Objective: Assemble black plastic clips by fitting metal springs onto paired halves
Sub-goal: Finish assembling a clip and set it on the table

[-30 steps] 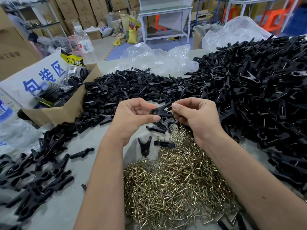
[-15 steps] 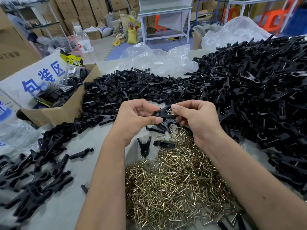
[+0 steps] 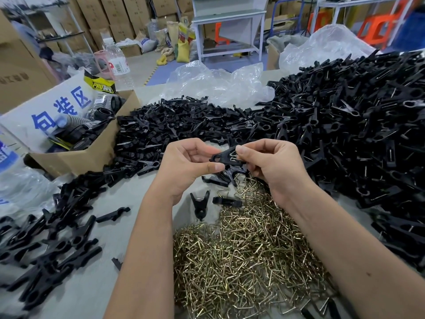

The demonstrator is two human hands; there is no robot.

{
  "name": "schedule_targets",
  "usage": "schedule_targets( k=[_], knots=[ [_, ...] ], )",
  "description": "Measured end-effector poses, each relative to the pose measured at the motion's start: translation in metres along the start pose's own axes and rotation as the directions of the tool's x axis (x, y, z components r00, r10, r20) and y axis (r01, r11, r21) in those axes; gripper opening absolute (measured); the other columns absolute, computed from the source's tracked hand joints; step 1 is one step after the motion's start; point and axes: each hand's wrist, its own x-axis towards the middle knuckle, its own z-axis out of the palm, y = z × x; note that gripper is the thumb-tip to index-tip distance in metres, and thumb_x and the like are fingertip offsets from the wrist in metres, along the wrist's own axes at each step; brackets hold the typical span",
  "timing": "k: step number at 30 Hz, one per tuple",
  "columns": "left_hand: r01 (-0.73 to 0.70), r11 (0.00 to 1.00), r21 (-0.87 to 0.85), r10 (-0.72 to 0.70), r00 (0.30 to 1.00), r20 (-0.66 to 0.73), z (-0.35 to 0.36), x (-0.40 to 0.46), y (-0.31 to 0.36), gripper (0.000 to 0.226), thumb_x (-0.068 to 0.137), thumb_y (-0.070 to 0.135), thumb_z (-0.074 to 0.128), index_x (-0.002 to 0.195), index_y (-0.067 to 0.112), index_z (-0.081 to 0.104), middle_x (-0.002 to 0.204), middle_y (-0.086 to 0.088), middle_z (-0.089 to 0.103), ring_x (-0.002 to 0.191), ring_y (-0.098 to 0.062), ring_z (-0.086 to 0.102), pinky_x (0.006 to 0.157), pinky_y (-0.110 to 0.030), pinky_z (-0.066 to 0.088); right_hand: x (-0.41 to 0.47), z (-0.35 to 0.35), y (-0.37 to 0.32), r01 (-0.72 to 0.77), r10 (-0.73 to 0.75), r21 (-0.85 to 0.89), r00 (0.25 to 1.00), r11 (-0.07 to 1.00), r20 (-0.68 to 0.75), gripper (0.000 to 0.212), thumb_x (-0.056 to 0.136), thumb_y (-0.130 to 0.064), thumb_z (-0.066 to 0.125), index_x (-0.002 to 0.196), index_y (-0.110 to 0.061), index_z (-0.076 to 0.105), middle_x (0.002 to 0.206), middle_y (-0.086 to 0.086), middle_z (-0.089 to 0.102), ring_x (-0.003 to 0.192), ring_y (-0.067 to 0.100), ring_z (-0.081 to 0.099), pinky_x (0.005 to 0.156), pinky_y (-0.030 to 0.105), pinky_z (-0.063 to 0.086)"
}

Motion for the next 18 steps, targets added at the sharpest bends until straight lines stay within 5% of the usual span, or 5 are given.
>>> schedule_targets(
  k=[5,11,18],
  knots=[
    [-0.030,0.997,-0.068,0.031,0.999,0.019,-0.0015,-0.0003,0.0011,0.031,0.059,0.006,0.090,0.086,0.008,0.075,0.097,-0.017,0.078,0.083,-0.023,0.074,0.069,-0.025,0.059,-0.0017,-0.0034,-0.0066,-0.074,0.063,0.111,0.993,0.991,0.097,0.017,0.059,-0.024,0.089,0.067,-0.014,0.078,0.077,0.011,0.071,0.053,0.011,0.050,0.048,0.019,0.042],
    [-0.076,0.995,-0.066,0.077,0.997,0.016,0.0026,0.0016,-0.0014,0.029,0.061,0.005,0.090,0.085,0.008,0.075,0.081,-0.006,0.078,0.066,-0.009,0.070,0.058,-0.015,0.051,-0.0009,0.0004,-0.0015,0.112,-0.112,-0.016,0.994,0.994,0.006,0.017,0.079,-0.005,0.087,0.069,-0.012,0.075,0.060,0.002,0.064,0.045,0.005,0.049,0.047,0.015,0.042],
    [-0.073,0.992,-0.101,0.075,0.997,0.017,0.0044,0.0019,0.0019,0.026,0.060,0.006,0.091,0.081,0.016,0.078,0.090,-0.016,0.078,0.073,-0.015,0.071,0.058,-0.016,0.051,-0.0018,0.0017,0.0013,-0.089,0.063,0.250,0.992,0.964,0.110,0.011,0.066,-0.018,0.085,0.068,-0.015,0.076,0.074,0.007,0.071,0.057,0.010,0.051,0.051,0.020,0.043]
  ],
)
